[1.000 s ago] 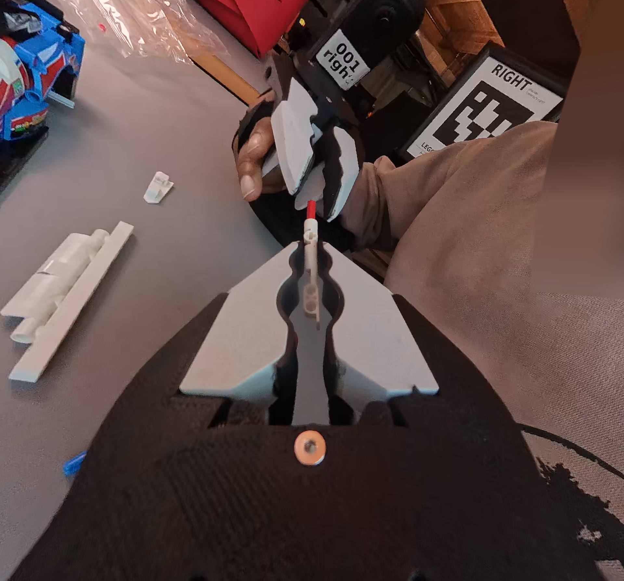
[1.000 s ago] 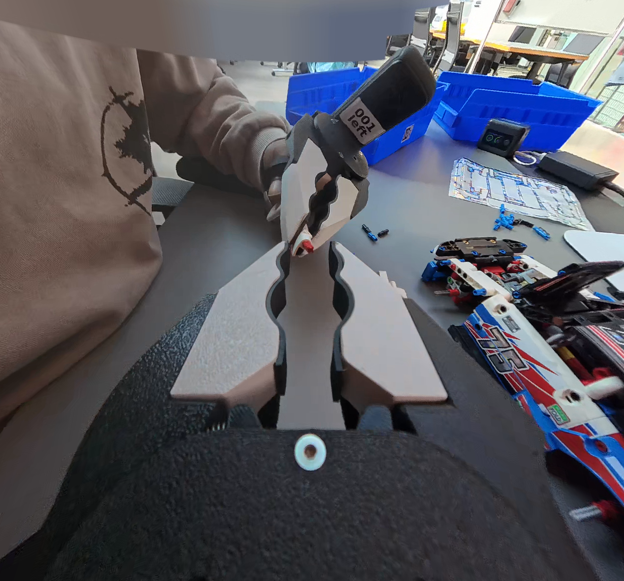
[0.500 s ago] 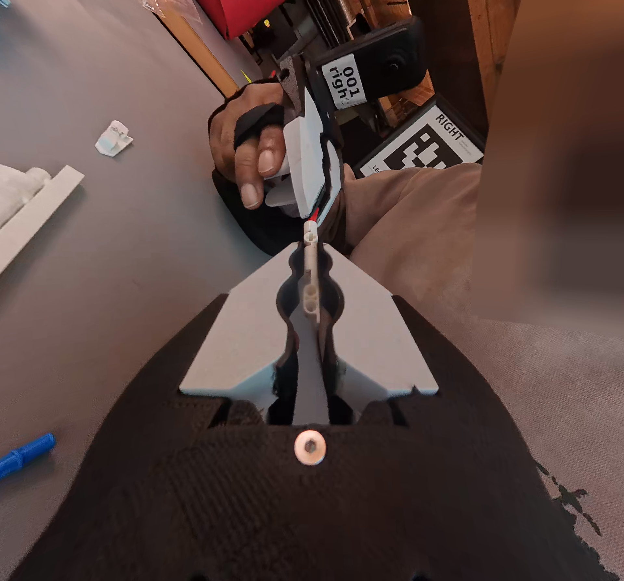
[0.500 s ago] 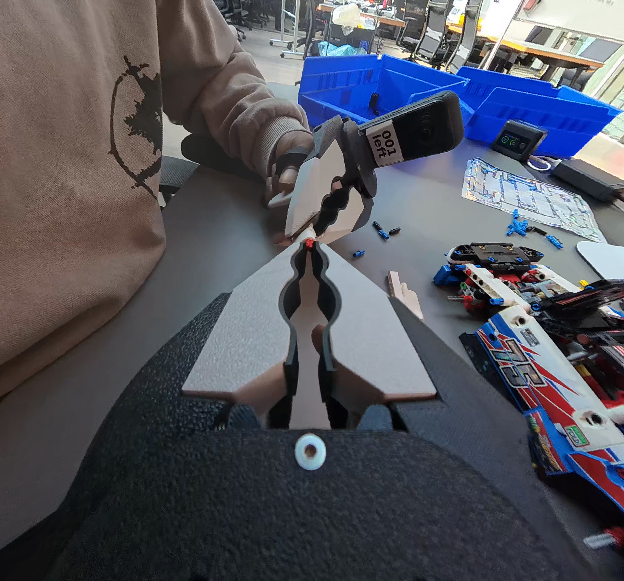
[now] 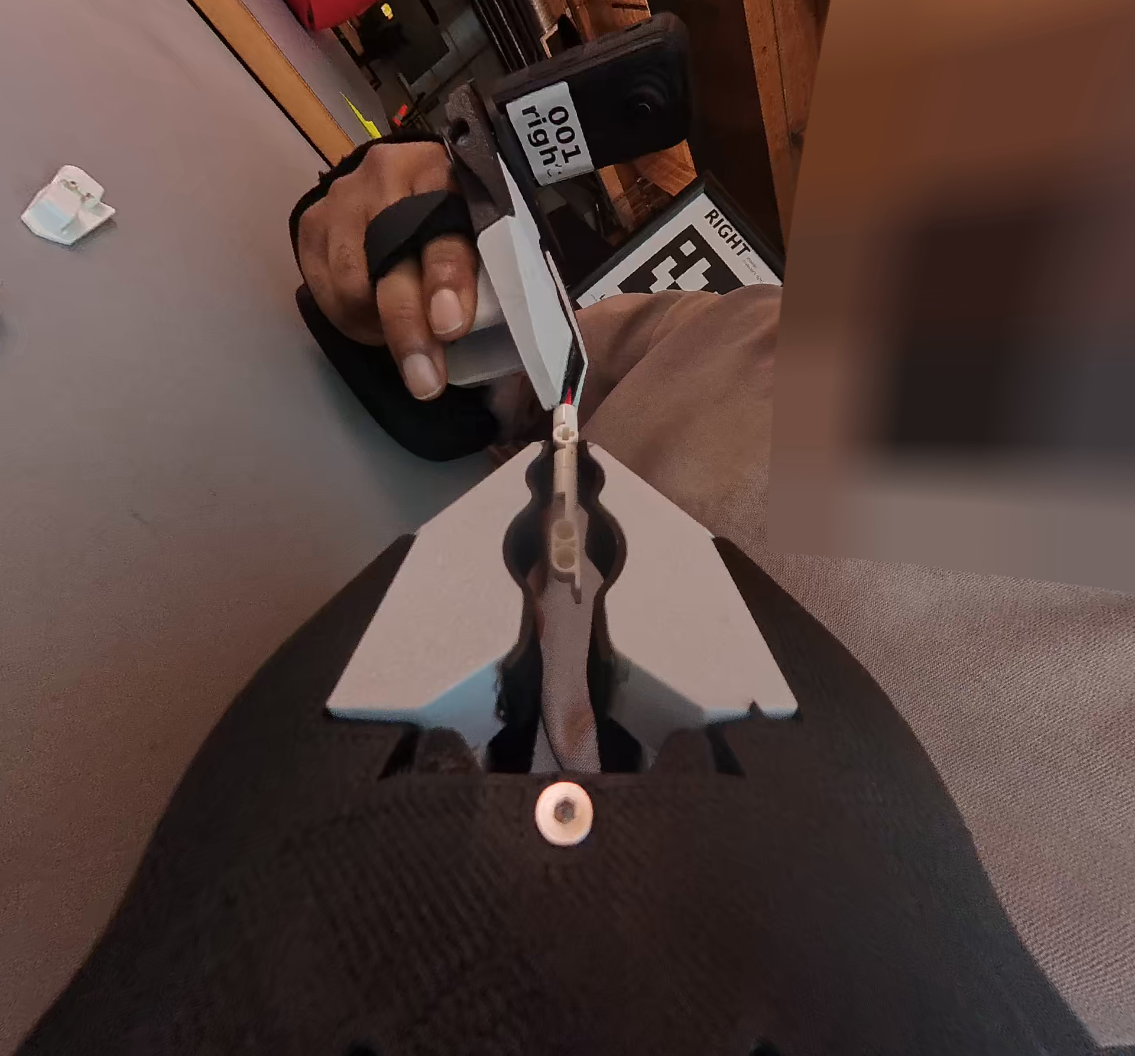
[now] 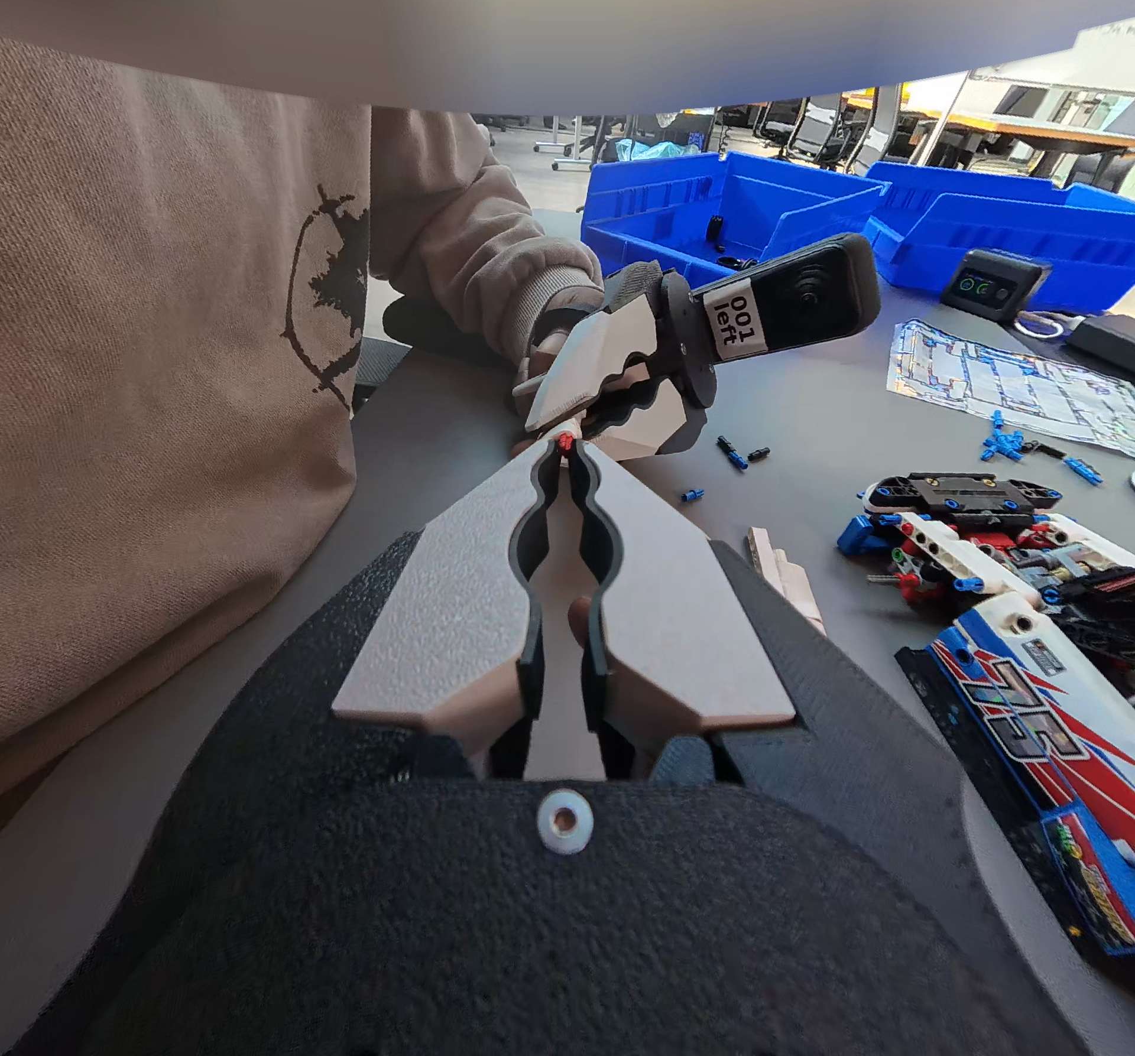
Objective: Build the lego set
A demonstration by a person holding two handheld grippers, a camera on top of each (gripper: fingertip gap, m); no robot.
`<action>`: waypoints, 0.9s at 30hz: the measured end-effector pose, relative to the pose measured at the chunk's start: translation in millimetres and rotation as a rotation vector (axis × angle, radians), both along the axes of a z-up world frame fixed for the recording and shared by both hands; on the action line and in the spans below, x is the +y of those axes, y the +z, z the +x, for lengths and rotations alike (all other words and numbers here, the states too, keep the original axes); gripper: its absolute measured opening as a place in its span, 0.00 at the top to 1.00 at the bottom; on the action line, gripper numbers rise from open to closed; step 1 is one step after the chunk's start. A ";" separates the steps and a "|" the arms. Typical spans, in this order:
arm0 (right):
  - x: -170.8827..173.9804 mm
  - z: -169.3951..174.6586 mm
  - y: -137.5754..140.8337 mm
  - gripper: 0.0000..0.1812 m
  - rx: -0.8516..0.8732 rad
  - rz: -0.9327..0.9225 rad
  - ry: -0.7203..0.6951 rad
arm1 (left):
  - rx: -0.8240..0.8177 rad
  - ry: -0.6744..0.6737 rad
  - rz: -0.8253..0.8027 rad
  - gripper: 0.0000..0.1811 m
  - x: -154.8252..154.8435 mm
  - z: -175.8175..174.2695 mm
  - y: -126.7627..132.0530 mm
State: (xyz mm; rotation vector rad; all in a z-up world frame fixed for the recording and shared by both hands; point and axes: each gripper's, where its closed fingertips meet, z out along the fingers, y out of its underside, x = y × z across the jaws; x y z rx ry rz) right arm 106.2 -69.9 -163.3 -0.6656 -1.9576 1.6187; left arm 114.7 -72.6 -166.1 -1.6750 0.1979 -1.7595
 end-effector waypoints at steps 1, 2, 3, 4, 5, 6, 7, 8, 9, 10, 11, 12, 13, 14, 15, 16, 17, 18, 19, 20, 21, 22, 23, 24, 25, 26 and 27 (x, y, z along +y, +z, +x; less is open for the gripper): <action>2.4 -2.0 0.0 0.99 -0.004 -0.010 -0.015 | 0.003 0.006 0.000 0.98 1.7 -1.5 -0.2; 6.4 -5.1 0.8 0.99 -0.005 -0.020 -0.039 | 0.014 0.021 0.005 0.98 4.7 -4.2 -0.6; 9.7 -6.9 2.6 0.99 -0.013 -0.042 -0.050 | 0.031 0.039 0.020 0.98 8.0 -6.6 0.3; 11.4 -6.3 3.4 0.97 -0.031 -0.059 -0.043 | 0.060 0.051 0.043 0.97 10.4 -7.6 0.8; 13.1 -5.4 3.3 0.93 -0.047 -0.073 -0.037 | 0.113 0.066 0.076 0.98 12.1 -8.1 -0.7; 16.0 -5.3 4.9 0.93 -0.053 -0.094 -0.040 | 0.166 0.080 0.116 0.97 12.5 -8.6 -1.9; 17.7 -4.7 6.8 0.95 -0.058 -0.109 -0.041 | 0.204 0.096 0.143 0.97 13.1 -9.9 -2.7; 19.2 -5.2 7.4 0.96 -0.061 -0.110 -0.048 | 0.242 0.115 0.162 0.97 14.2 -11.4 -4.7; 19.4 -5.3 6.0 0.97 -0.070 -0.103 -0.051 | 0.281 0.132 0.178 0.97 14.9 -12.6 -7.2; 19.2 -5.8 4.1 0.97 -0.081 -0.097 -0.055 | 0.319 0.149 0.201 0.97 15.3 -13.4 -8.6; 19.3 -6.2 3.5 0.97 -0.087 -0.096 -0.059 | 0.356 0.163 0.226 0.97 15.3 -13.6 -9.6; 20.0 -6.9 2.4 0.97 -0.093 -0.090 -0.066 | 0.394 0.180 0.253 0.97 15.6 -13.9 -10.2; 21.2 -8.2 0.5 0.97 -0.099 -0.078 -0.078 | 0.428 0.197 0.284 0.97 16.0 -14.3 -10.0; 21.9 -9.1 -2.1 0.97 -0.107 -0.066 -0.085 | 0.453 0.218 0.316 0.97 16.5 -14.9 -8.2; 21.7 -9.1 -3.3 0.98 -0.111 -0.061 -0.086 | 0.484 0.236 0.343 0.97 17.4 -15.9 -7.6; 21.6 -9.3 -2.1 0.99 -0.106 -0.067 -0.088 | 0.524 0.252 0.369 0.97 18.4 -16.9 -8.6; 21.7 -9.4 -2.1 1.00 -0.105 -0.063 -0.089 | 0.559 0.260 0.394 0.97 18.4 -17.0 -9.5; 22.0 -9.4 -2.1 1.00 -0.105 -0.063 -0.090 | 0.583 0.271 0.412 0.97 18.5 -17.1 -9.5; 22.4 -9.7 -3.0 1.00 -0.110 -0.062 -0.093 | 0.608 0.279 0.425 0.97 19.0 -17.5 -10.2; 23.1 -10.3 -4.3 1.00 -0.116 -0.060 -0.097 | 0.634 0.287 0.438 0.97 19.6 -18.2 -11.4; 23.6 -10.6 -5.5 1.00 -0.122 -0.060 -0.098 | 0.663 0.294 0.453 0.97 20.3 -18.9 -12.9; 24.1 -10.6 -6.4 0.99 -0.126 -0.059 -0.098 | 0.695 0.302 0.472 0.97 20.9 -19.7 -14.2; 24.4 -10.5 -6.7 0.98 -0.127 -0.060 -0.097 | 0.733 0.312 0.495 0.97 21.6 -20.5 -15.5; 24.9 -10.7 -7.4 0.99 -0.130 -0.057 -0.100 | 0.774 0.318 0.518 0.97 22.2 -21.0 -17.5; 25.3 -11.0 -9.3 0.99 -0.134 -0.048 -0.102 | 0.811 0.323 0.539 0.97 22.6 -21.3 -19.2; 25.7 -11.4 -10.7 0.99 -0.137 -0.042 -0.106 | 0.841 0.330 0.553 0.97 23.2 -22.1 -20.7; 25.8 -11.7 -11.9 0.99 -0.140 -0.037 -0.107 | 0.867 0.334 0.564 0.97 23.7 -22.5 -22.2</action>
